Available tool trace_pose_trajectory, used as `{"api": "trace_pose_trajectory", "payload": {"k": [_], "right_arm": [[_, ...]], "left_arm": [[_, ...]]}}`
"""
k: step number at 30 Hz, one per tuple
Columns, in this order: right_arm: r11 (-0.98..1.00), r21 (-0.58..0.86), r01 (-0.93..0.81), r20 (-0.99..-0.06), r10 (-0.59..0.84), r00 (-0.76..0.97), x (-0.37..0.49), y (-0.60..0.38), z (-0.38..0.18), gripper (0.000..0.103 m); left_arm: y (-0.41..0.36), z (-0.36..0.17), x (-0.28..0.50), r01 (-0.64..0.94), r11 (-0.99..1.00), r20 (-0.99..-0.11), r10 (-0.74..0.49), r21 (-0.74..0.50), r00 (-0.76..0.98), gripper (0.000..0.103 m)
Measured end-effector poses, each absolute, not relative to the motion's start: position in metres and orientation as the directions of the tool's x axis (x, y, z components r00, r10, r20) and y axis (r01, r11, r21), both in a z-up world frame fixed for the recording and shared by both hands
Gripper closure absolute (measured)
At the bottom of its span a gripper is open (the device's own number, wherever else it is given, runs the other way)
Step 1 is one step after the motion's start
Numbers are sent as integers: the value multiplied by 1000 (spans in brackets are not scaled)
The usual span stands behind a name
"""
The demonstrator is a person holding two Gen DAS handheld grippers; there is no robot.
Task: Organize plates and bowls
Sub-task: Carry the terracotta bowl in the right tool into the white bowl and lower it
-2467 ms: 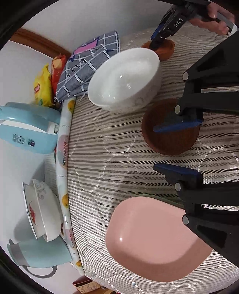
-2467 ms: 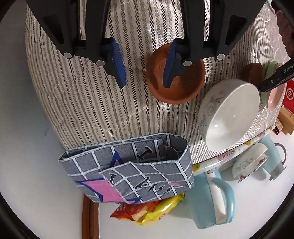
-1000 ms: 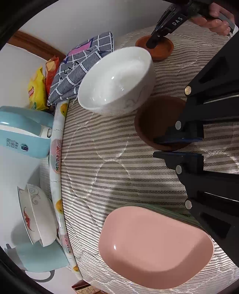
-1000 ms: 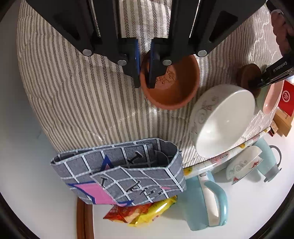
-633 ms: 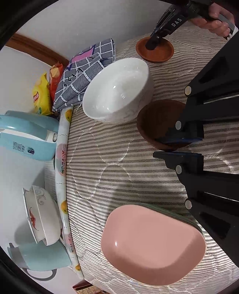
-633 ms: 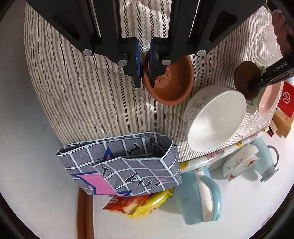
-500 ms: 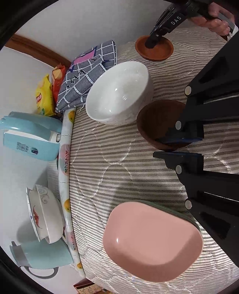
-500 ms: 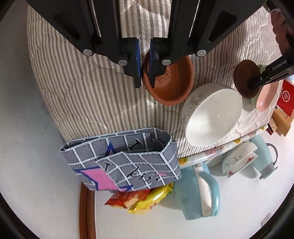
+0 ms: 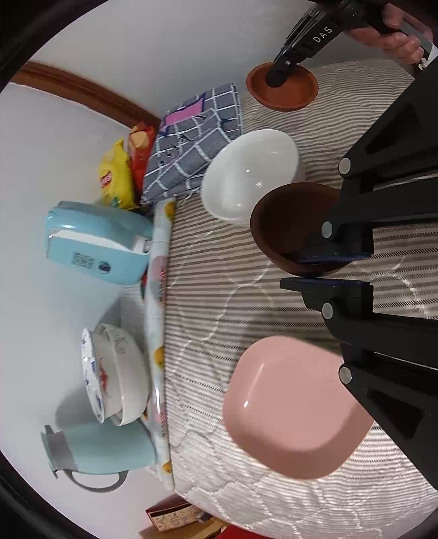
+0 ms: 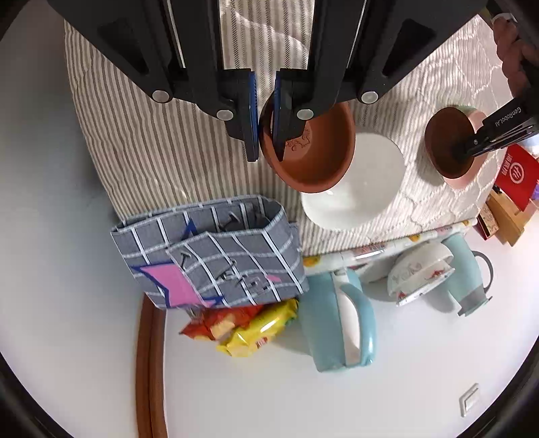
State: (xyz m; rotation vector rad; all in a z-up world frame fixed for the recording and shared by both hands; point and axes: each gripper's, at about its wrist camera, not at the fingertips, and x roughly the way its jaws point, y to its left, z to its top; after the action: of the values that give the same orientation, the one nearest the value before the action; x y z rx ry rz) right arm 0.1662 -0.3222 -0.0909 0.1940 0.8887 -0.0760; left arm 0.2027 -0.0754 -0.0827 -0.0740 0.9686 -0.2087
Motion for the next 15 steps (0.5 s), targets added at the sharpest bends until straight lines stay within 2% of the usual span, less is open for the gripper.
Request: {"api": "trace_pose_trajectory", "payload": {"k": [15], "right_arm": [[987, 133, 85, -764, 47, 644, 202, -288, -78, 95]], "left_arm": [[-43, -66, 221, 103, 982, -791, -190, -161, 582, 95]]}}
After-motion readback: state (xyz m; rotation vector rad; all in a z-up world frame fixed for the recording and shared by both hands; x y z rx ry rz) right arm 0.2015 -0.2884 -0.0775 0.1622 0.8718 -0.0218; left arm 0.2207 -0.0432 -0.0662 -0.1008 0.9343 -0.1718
